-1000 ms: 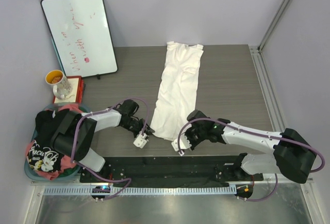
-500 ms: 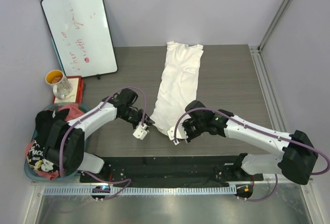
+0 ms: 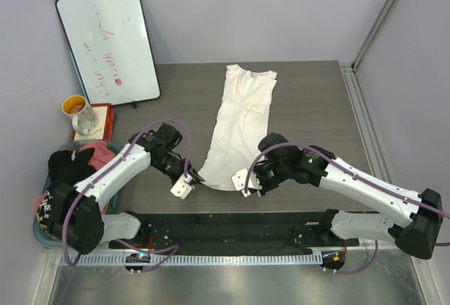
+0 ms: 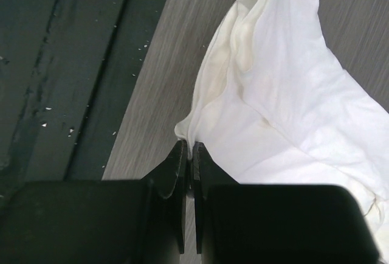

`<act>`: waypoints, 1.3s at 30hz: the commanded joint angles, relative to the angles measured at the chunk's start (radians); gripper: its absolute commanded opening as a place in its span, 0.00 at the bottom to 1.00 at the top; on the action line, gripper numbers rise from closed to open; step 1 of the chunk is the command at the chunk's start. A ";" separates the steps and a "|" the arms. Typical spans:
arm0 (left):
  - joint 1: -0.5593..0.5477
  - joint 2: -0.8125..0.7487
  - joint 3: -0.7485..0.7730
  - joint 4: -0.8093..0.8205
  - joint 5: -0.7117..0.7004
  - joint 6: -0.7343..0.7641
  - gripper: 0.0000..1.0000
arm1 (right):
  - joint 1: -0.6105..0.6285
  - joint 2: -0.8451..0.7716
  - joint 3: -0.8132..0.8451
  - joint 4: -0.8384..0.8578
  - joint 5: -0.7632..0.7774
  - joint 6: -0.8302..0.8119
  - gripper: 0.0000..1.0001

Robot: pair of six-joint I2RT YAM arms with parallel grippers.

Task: Fold and stack the t-shirts
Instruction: Fold the folded rectangular tshirt in 1/3 of the way

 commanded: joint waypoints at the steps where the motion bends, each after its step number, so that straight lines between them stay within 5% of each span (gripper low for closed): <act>1: -0.017 -0.065 0.038 -0.163 0.074 0.058 0.00 | 0.031 -0.054 0.070 -0.086 -0.039 0.060 0.01; 9: -0.021 -0.073 0.104 -0.205 0.100 0.060 0.00 | 0.056 -0.066 0.099 -0.132 -0.047 0.068 0.01; 14: -0.021 -0.036 0.136 0.036 0.073 -0.139 0.00 | 0.054 -0.074 0.076 -0.074 0.049 0.068 0.01; 24: -0.001 0.172 0.297 0.102 0.022 -0.084 0.00 | 0.019 -0.079 0.021 0.045 0.264 -0.046 0.01; 39: 0.046 0.329 0.401 0.223 0.000 -0.080 0.00 | -0.266 0.124 0.056 0.232 0.245 -0.225 0.01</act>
